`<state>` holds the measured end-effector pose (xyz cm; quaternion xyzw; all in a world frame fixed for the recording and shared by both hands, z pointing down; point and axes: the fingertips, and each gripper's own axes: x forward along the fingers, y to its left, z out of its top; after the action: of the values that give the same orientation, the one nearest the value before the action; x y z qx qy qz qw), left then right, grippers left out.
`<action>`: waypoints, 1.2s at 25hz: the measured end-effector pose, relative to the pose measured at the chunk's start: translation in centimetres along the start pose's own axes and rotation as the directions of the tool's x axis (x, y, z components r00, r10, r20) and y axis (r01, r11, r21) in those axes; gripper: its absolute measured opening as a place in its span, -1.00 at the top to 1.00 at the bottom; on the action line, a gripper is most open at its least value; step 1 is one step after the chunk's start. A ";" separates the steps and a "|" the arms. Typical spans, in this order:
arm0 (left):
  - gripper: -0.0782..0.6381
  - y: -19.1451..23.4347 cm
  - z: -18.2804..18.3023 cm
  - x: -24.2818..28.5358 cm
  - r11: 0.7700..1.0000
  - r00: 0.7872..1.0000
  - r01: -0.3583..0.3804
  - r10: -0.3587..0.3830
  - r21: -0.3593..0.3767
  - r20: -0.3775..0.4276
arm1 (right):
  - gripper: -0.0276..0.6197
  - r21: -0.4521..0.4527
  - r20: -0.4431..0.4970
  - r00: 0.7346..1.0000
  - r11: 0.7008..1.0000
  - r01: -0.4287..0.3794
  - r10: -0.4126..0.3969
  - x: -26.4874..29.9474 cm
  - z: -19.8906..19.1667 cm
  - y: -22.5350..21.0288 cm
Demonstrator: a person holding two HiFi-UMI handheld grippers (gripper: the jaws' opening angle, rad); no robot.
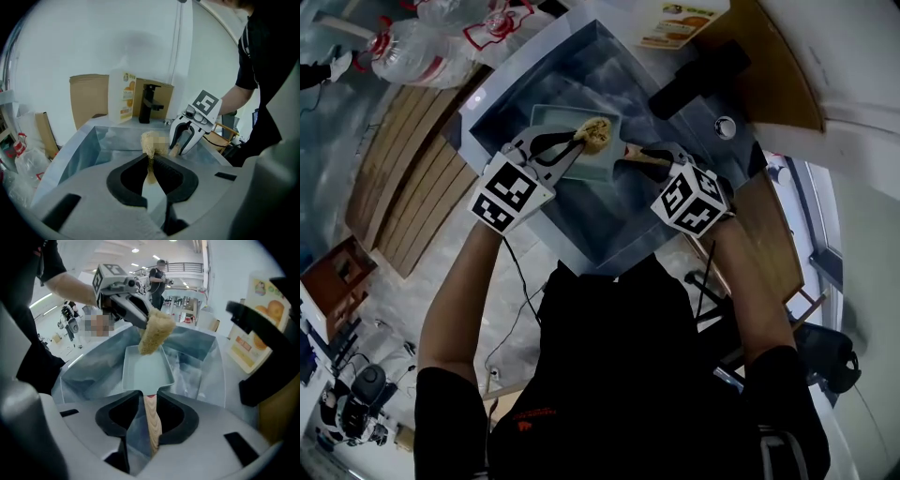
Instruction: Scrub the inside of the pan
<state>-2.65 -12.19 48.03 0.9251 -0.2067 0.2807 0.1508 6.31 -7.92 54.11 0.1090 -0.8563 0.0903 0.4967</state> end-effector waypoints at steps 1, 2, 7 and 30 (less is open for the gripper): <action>0.65 0.0 -0.3 0.5 1.000 1.000 0.007 -0.007 0.008 -0.023 | 0.51 -0.017 -0.028 1.000 1.000 -0.004 0.004 0.5 -0.5 0.1; 0.65 0.0 -0.6 0.9 1.000 0.999 0.015 -0.014 0.018 -0.046 | 0.46 -0.034 -0.056 0.998 0.999 -0.009 0.007 1.0 -1.0 0.2; 0.65 -0.2 -2.5 3.1 0.996 0.985 0.056 -0.045 0.063 -0.164 | 0.28 -0.102 -0.186 0.983 0.994 -0.032 0.013 3.2 -3.6 0.2; 0.65 2.3 -8.7 10.5 0.857 0.812 0.216 0.108 0.467 -0.574 | 0.44 -0.175 -0.357 0.933 0.979 -0.104 0.035 6.3 -5.5 -0.7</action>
<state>0.26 -13.84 61.43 0.8059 -0.0411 0.5895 -0.0363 8.05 -7.77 62.35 0.0123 -0.7616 0.0432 0.6465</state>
